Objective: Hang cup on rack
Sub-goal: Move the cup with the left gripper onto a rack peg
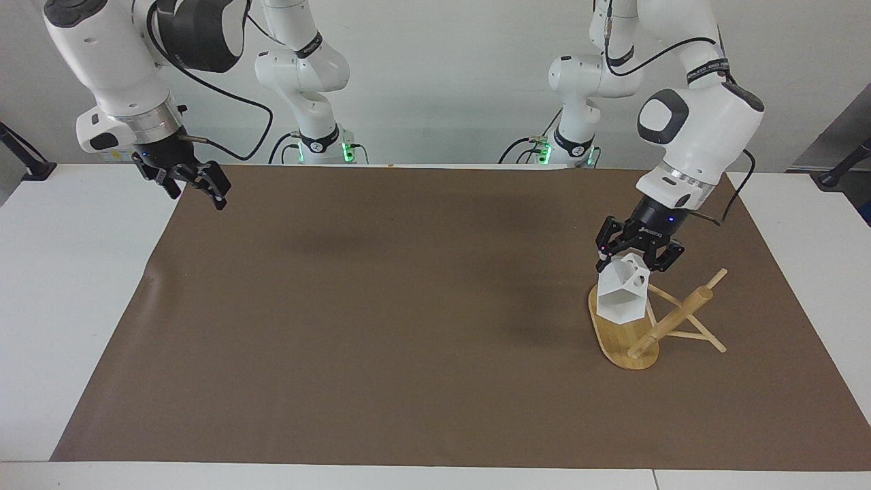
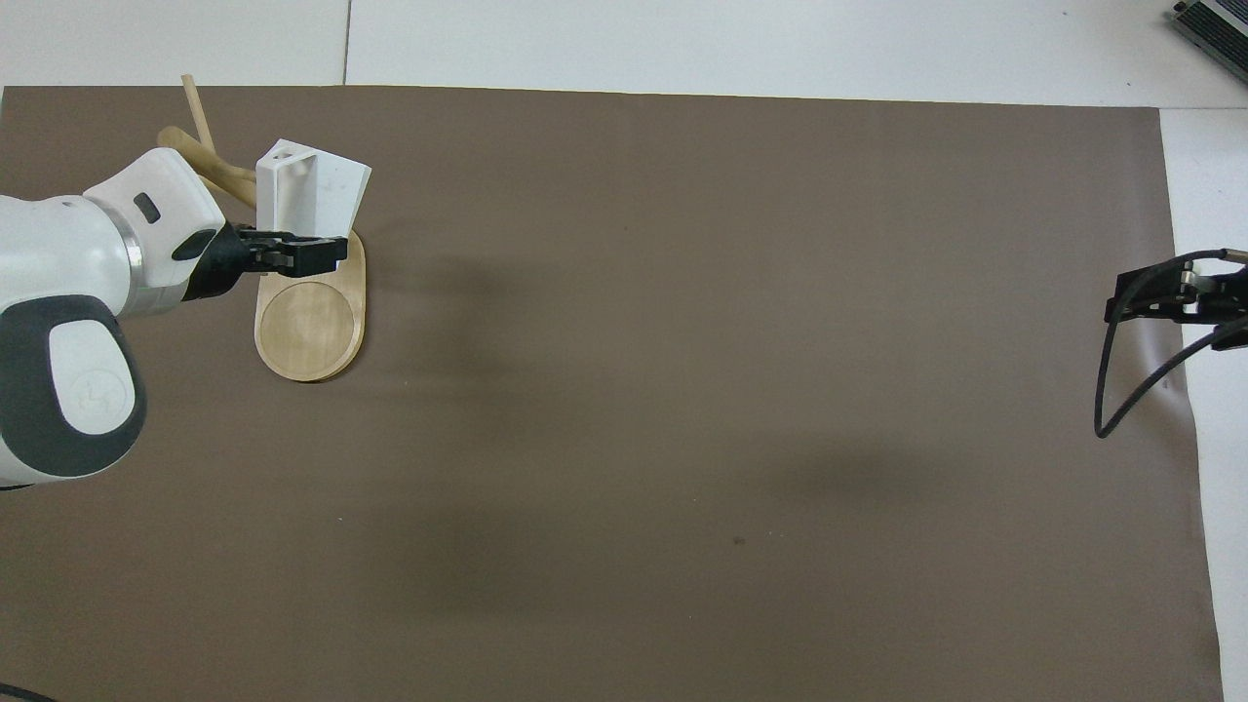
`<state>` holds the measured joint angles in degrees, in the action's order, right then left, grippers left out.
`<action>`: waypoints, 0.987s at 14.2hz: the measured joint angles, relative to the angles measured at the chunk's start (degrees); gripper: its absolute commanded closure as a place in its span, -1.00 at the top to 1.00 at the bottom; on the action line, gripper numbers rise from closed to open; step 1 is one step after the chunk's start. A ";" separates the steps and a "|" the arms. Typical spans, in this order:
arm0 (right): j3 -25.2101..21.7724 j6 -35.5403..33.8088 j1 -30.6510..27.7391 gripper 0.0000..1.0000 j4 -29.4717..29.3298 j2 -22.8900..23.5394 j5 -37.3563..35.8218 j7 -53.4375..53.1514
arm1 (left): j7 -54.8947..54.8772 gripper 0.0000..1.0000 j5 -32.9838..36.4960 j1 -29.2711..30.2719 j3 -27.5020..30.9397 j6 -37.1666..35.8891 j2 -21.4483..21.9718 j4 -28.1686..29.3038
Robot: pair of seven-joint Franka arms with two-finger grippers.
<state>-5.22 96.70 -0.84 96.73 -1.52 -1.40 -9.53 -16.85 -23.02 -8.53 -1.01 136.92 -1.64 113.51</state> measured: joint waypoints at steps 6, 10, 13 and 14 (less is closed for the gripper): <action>0.41 0.37 0.25 1.00 -2.14 -0.27 0.00 0.03 | 4.35 -1.00 0.02 -0.02 -0.09 2.11 -1.30 -0.01; 0.36 -4.23 0.04 1.00 -7.94 0.04 0.00 0.23 | 6.66 -1.00 0.02 0.01 -0.06 3.41 -2.35 -0.02; 0.26 -6.19 -0.19 1.00 -10.91 0.81 0.00 7.06 | 7.27 -1.00 0.02 0.40 0.03 4.20 -3.02 -0.02; 0.11 -6.19 -0.43 1.00 -11.15 1.05 0.06 10.06 | 7.75 -1.00 0.02 0.56 0.03 4.22 -3.12 -0.02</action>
<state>-5.11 90.51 -1.28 85.58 -0.46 -1.34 0.52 -9.09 -23.01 -7.97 -0.97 141.14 -4.75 113.50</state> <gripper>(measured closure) 0.000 0.278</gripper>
